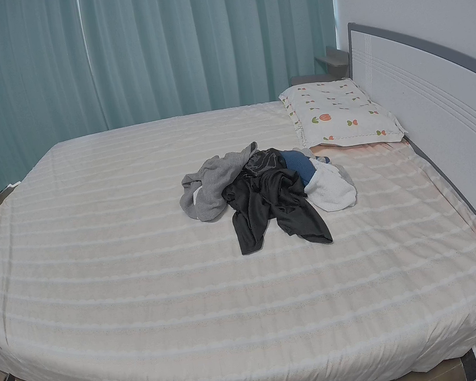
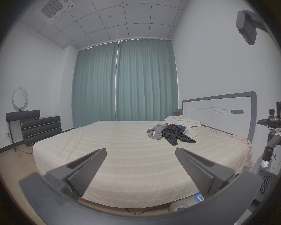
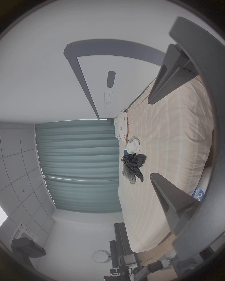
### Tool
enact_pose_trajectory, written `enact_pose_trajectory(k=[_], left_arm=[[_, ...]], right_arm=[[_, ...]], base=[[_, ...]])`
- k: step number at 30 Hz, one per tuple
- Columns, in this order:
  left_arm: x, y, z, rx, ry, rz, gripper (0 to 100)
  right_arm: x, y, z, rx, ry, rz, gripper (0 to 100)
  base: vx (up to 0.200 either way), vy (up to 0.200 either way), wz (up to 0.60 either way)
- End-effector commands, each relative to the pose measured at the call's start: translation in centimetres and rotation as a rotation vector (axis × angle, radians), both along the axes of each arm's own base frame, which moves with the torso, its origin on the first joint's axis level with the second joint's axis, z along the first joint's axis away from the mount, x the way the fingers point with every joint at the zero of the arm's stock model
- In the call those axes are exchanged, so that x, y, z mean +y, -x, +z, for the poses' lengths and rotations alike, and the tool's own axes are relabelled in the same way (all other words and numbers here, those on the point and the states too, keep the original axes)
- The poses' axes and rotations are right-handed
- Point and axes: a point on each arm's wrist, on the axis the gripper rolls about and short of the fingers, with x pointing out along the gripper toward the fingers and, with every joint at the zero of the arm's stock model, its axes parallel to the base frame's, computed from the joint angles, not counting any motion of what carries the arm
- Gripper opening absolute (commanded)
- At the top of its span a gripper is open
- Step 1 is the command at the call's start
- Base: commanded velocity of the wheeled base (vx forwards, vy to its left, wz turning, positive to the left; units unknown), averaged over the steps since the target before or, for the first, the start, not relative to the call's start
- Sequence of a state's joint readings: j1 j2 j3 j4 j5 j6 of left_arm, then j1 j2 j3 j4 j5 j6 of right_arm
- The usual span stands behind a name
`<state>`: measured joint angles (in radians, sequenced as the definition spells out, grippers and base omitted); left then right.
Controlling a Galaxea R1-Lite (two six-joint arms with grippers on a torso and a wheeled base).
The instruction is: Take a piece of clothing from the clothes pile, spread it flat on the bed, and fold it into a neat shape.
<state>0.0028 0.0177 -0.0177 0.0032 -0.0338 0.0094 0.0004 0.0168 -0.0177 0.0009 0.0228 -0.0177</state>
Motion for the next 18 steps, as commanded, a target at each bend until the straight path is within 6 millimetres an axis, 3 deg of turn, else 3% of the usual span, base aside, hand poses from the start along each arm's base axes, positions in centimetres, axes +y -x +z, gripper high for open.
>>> enact_pose_trajectory(k=[1,3,4,5,9,15,18], left_arm=[[0.0,0.0,-0.4,-0.002,0.0,0.0,100],[0.0,0.0,-0.4,-0.002,0.0,0.0,100],[0.0,0.0,-0.4,-0.002,0.0,0.0,100],[0.0,0.0,-0.5,0.0,0.0,0.0,100],[0.0,0.0,-0.4,-0.002,0.0,0.0,100],[0.0,0.0,-0.4,-0.002,0.0,0.0,100],[0.0,0.0,-0.4,-0.002,0.0,0.0,100]], right_arm=[[0.0,0.4,3.1,-0.065,-0.018,0.026,100],[0.0,0.4,3.1,-0.065,-0.018,0.026,100],[0.0,-0.1,8.8,-0.077,-0.094,0.077,100],[0.0,-0.3,8.9,-0.07,-0.09,0.08,100],[0.3,-4.7,8.5,0.176,0.012,0.15,100],[1.3,-12.8,8.0,0.397,-0.057,0.185,100],[2.1,-17.2,6.8,0.47,-0.08,0.201,100]], base=[[0.0,0.0,0.0],[0.0,0.0,0.0],[0.0,0.0,0.0],[0.0,0.0,0.0],[0.0,0.0,0.0],[0.0,0.0,0.0],[0.0,0.0,0.0]])
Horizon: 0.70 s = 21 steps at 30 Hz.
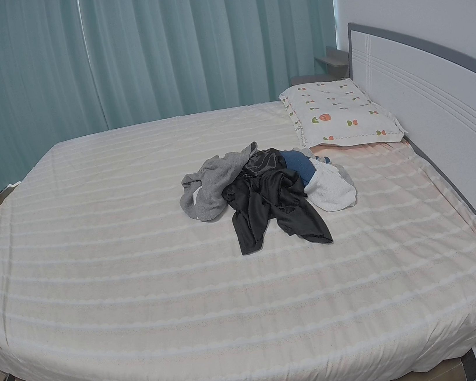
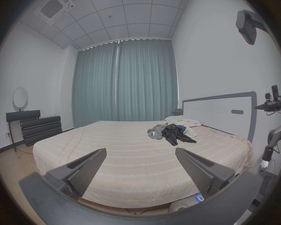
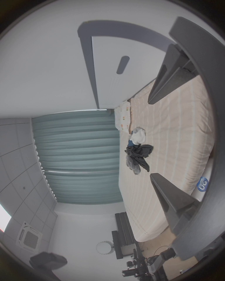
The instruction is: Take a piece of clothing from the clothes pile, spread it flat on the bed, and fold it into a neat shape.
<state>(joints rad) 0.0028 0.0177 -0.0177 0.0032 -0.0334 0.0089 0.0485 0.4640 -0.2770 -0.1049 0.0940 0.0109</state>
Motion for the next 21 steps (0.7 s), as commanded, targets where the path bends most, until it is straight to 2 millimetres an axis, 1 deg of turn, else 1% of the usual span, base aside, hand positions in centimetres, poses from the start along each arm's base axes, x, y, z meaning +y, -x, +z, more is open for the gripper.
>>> enact_pose_trajectory(k=[1,2,3,4,5,6,7,10,11,12,13,16,18,19,20,21], left_arm=[[0.0,0.0,-0.4,-0.002,0.0,0.0,100],[0.0,0.0,-0.4,-0.002,0.0,0.0,100],[0.0,0.0,-0.4,-0.002,0.0,0.0,100],[0.0,0.0,-0.4,-0.002,0.0,0.0,100],[0.0,0.0,-0.4,-0.002,0.0,0.0,100],[0.0,0.0,-0.4,-0.002,0.0,0.0,100],[0.0,0.0,-0.5,0.0,0.0,0.0,100],[0.0,0.0,-0.5,0.0,0.0,0.0,100],[0.0,0.0,-0.4,-0.002,0.0,0.0,100],[0.0,0.0,-0.4,-0.002,0.0,0.0,100],[0.0,0.0,-0.5,0.0,0.0,0.0,100],[0.0,0.0,-0.4,-0.002,0.0,0.0,100],[0.0,0.0,-0.4,-0.002,0.0,0.0,100],[0.0,0.0,-0.4,-0.002,0.0,0.0,100],[0.0,0.0,-0.4,-0.002,0.0,0.0,100],[0.0,0.0,-0.4,-0.002,0.0,0.0,100]], right_arm=[[2.2,-14.6,-2.5,0.405,-0.031,0.091,100],[2.5,-16.3,-3.1,0.423,-0.029,0.084,100],[2.5,-17.1,-3.4,0.429,-0.027,0.079,100],[2.9,-19.9,-4.4,0.446,-0.027,0.063,100],[2.9,-19.9,-4.4,0.446,-0.027,0.063,100],[3.5,-23.2,-5.7,0.454,-0.05,0.017,100],[4.1,-24.9,-6.4,0.457,-0.075,-0.006,100],[6.2,-29.2,-7.9,0.471,-0.165,-0.059,100],[6.4,-29.6,-8.1,0.473,-0.168,-0.064,100],[7.3,-31.7,-9.0,0.473,-0.177,-0.082,100],[7.8,-33.2,-9.8,0.468,-0.172,-0.092,100],[8.8,-36.4,-11.1,0.469,-0.16,-0.115,100],[8.9,-36.6,-11.2,0.472,-0.159,-0.117,100],[9.8,-39.0,-12.9,0.513,-0.155,-0.133,100],[10.0,-39.7,-13.4,0.515,-0.164,-0.137,100],[10.0,-39.7,-13.4,0.515,-0.164,-0.137,100]], base=[[0.0,0.0,0.0],[0.0,0.0,0.0],[0.0,0.0,0.0],[0.0,0.0,0.0],[0.0,0.0,0.0],[0.0,0.0,0.0],[0.0,0.0,0.0],[0.0,0.0,0.0],[0.0,0.0,0.0],[0.0,0.0,0.0],[0.0,0.0,0.0],[0.0,0.0,0.0],[0.0,0.0,0.0],[0.0,0.0,0.0],[0.0,0.0,0.0],[0.0,0.0,0.0]])
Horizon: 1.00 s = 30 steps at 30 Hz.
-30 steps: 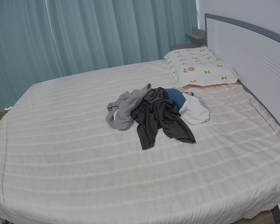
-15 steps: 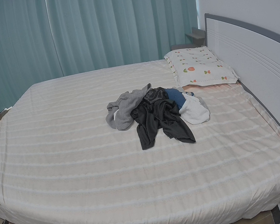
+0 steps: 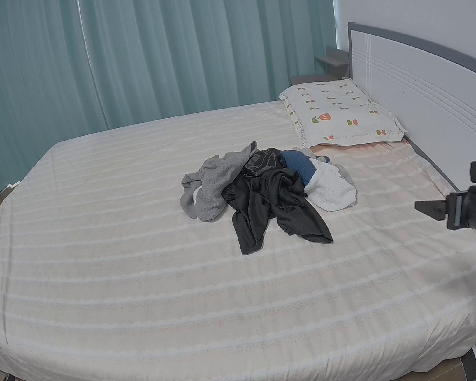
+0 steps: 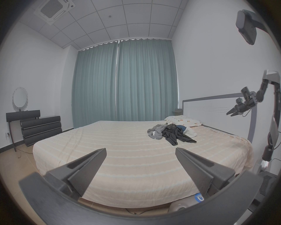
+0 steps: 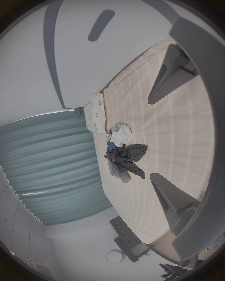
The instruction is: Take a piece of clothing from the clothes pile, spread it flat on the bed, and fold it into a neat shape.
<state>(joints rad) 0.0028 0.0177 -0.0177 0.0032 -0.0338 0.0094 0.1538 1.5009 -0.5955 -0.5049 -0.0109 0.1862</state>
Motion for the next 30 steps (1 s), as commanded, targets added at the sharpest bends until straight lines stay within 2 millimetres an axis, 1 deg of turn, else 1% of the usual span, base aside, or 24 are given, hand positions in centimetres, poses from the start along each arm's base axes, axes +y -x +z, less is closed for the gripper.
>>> enact_pose_trajectory(k=[1,4,5,6,8,12,14,15,17,18,20,21,25,27,30], left_arm=[[0.0,0.0,-0.4,-0.002,0.0,0.0,100],[0.0,0.0,-0.4,-0.002,0.0,0.0,100],[0.0,0.0,-0.4,-0.002,0.0,0.0,100],[0.0,0.0,-0.5,0.0,0.0,0.0,100],[0.0,0.0,-0.4,-0.002,0.0,0.0,100],[0.0,0.0,-0.5,0.0,0.0,0.0,100],[0.0,0.0,-0.4,-0.002,0.0,0.0,100],[0.0,0.0,-0.4,-0.002,0.0,0.0,100],[0.0,0.0,-0.5,0.0,0.0,0.0,100],[0.0,0.0,-0.5,0.0,0.0,0.0,100],[0.0,0.0,-0.4,-0.002,0.0,0.0,100],[0.0,0.0,-0.4,-0.002,0.0,0.0,100],[0.0,0.0,-0.4,-0.002,0.0,0.0,100],[0.0,0.0,-0.4,-0.002,0.0,0.0,100],[0.0,0.0,-0.4,-0.002,0.0,0.0,100]], right_arm=[[7.4,-19.4,-14.1,0.175,-0.073,-0.102,100],[8.1,-21.3,-15.2,0.173,-0.098,-0.111,100],[8.1,-21.4,-15.2,0.173,-0.099,-0.112,100],[8.3,-22.4,-15.8,0.171,-0.109,-0.116,100],[8.6,-23.6,-16.4,0.165,-0.15,-0.138,100],[9.0,-25.1,-17.8,0.173,-0.216,-0.169,100],[9.0,-25.2,-17.9,0.175,-0.217,-0.169,100],[9.3,-25.8,-18.6,0.18,-0.23,-0.171,100],[9.4,-26.0,-18.8,0.18,-0.236,-0.172,100],[10.0,-26.4,-19.4,0.181,-0.248,-0.167,100],[10.6,-26.4,-20.5,0.203,-0.247,-0.167,100],[11.0,-26.4,-21.4,0.215,-0.246,-0.163,100],[12.5,-26.6,-22.7,0.222,-0.266,-0.154,100],[12.7,-26.6,-23.0,0.221,-0.266,-0.153,100],[12.8,-26.9,-22.8,0.206,-0.275,-0.151,100]], base=[[0.0,0.0,0.0],[0.0,0.0,0.0],[0.0,0.0,0.0],[0.0,0.0,0.0],[0.0,0.0,0.0],[0.0,0.0,0.0],[0.0,0.0,0.0],[0.0,0.0,0.0],[0.0,0.0,0.0],[0.0,0.0,0.0],[0.0,0.0,0.0],[0.0,0.0,0.0],[0.0,0.0,0.0],[0.0,0.0,0.0],[0.0,0.0,0.0]])
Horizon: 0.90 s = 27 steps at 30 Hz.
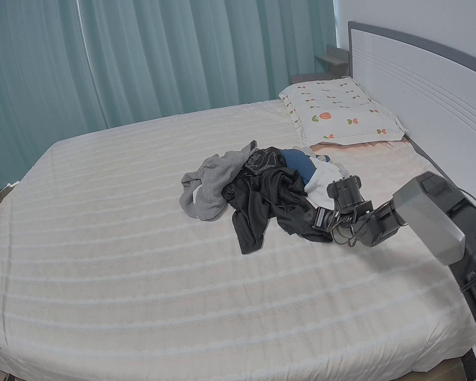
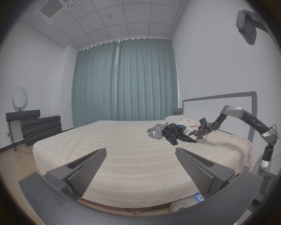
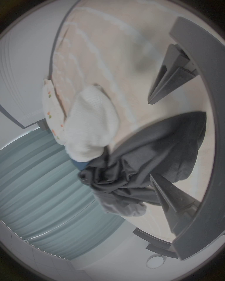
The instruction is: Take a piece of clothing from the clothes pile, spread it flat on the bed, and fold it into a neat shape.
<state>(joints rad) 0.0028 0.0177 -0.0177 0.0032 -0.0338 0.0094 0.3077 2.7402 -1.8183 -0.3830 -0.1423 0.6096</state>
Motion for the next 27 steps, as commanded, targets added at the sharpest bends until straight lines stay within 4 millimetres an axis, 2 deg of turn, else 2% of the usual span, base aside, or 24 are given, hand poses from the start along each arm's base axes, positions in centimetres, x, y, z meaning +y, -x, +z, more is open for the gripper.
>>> enact_pose_trajectory(k=[1,10,11,19,24,26,27], left_arm=[[0.0,0.0,-0.4,-0.002,0.0,0.0,100],[0.0,0.0,-0.5,0.0,0.0,0.0,100],[0.0,0.0,-0.4,-0.002,0.0,0.0,100],[0.0,0.0,-0.5,0.0,0.0,0.0,100],[0.0,0.0,-0.4,-0.002,0.0,0.0,100],[0.0,0.0,-0.4,-0.002,0.0,0.0,100],[0.0,0.0,-0.4,-0.002,0.0,0.0,100]], right_arm=[[0.7,-0.3,-2.9,0.025,0.005,0.009,100],[1.0,-1.1,-2.6,-0.012,-0.007,0.002,100],[1.1,-1.1,-2.5,-0.015,-0.007,0.003,0],[1.2,-0.1,-0.4,-0.018,-0.012,0.008,0],[0.8,0.4,3.6,-0.072,-0.081,-0.005,0],[0.6,1.4,5.6,-0.068,-0.121,0.0,0],[0.6,1.4,5.6,-0.068,-0.121,0.0,0]], base=[[0.0,0.0,0.0],[0.0,0.0,0.0],[0.0,0.0,0.0],[0.0,0.0,0.0],[0.0,0.0,0.0],[0.0,0.0,0.0],[0.0,0.0,0.0]])
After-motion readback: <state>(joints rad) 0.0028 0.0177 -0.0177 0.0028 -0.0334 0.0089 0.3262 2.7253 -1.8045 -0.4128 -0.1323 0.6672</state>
